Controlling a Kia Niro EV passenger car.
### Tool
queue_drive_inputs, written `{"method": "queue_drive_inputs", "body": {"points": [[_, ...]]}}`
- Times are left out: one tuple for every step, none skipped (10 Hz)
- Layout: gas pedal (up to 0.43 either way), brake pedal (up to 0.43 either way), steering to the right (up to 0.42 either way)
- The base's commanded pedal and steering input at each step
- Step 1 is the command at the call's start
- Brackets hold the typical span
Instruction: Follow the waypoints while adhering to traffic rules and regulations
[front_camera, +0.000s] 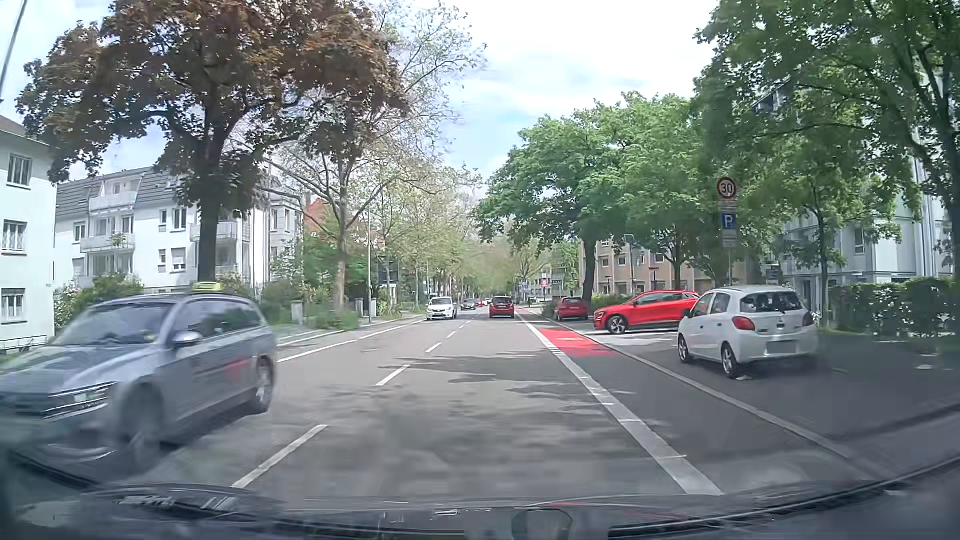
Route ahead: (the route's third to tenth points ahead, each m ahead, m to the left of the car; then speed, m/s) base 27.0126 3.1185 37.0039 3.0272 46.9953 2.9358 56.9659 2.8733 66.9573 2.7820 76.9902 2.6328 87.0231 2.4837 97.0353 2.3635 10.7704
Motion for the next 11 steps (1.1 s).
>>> {"method": "queue_drive_inputs", "body": {"points": [[0.000, 0.000, 0.000], [0.000, 0.000, 0.000], [0.000, 0.000, 0.000], [0.000, 0.000, 0.000], [0.000, 0.000, 0.000], [0.000, 0.000, 0.000], [0.000, 0.000, 0.000], [0.000, 0.000, 0.000], [0.000, 0.000, 0.000], [0.000, 0.000, 0.000], [0.000, 0.000, 0.000]]}}
